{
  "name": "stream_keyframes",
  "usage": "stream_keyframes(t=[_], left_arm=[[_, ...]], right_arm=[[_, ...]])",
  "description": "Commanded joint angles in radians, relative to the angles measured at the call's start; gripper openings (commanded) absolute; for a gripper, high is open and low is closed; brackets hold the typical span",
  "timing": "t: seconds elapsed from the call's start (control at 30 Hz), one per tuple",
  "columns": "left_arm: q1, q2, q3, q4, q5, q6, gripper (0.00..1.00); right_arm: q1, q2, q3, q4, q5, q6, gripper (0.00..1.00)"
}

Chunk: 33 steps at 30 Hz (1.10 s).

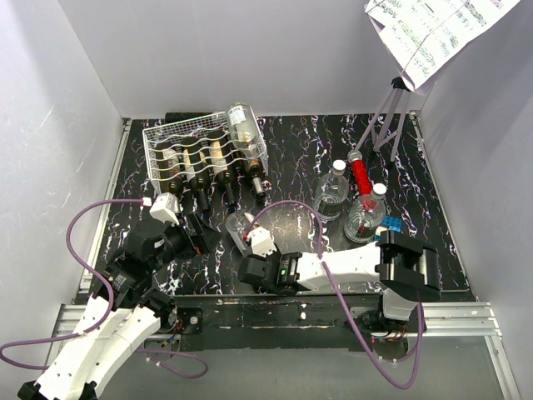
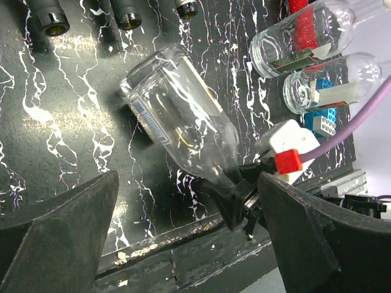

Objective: Put the wine bottle on the wine rack
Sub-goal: Pick up the wine bottle from the center of the board.

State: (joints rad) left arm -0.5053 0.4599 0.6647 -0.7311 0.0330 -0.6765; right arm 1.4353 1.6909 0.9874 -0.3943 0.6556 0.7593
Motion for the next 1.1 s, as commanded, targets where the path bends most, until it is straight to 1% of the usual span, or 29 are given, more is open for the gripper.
stream_keyframes(t=[0.0, 0.33, 0.43, 0.53, 0.73, 0.9, 1.07], left_arm=[[-0.002, -0.01, 0.022, -0.011, -0.012, 0.006, 0.98], [0.001, -0.026, 0.018, -0.022, -0.018, 0.005, 0.98], [-0.001, -0.024, 0.016, -0.021, -0.018, 0.003, 0.98], [-0.001, -0.024, 0.015, -0.018, -0.016, 0.002, 0.98], [-0.002, -0.033, 0.006, -0.022, -0.016, -0.003, 0.98], [-0.001, -0.041, -0.002, -0.016, -0.01, -0.009, 0.98], [-0.001, -0.035, -0.01, -0.008, -0.005, -0.008, 0.98]], right_arm=[[-0.004, -0.106, 0.054, 0.037, 0.156, -0.038, 0.01], [-0.004, -0.209, 0.054, 0.071, 0.2, -0.087, 0.01], [-0.004, -0.22, 0.059, 0.083, 0.205, -0.109, 0.01], [-0.006, -0.197, 0.071, 0.074, 0.194, -0.115, 0.01], [-0.009, -0.146, 0.065, 0.028, 0.136, -0.046, 0.01], [-0.009, -0.123, 0.025, -0.011, 0.069, 0.035, 0.01], [-0.007, -0.094, -0.004, -0.015, 0.026, 0.054, 0.01]])
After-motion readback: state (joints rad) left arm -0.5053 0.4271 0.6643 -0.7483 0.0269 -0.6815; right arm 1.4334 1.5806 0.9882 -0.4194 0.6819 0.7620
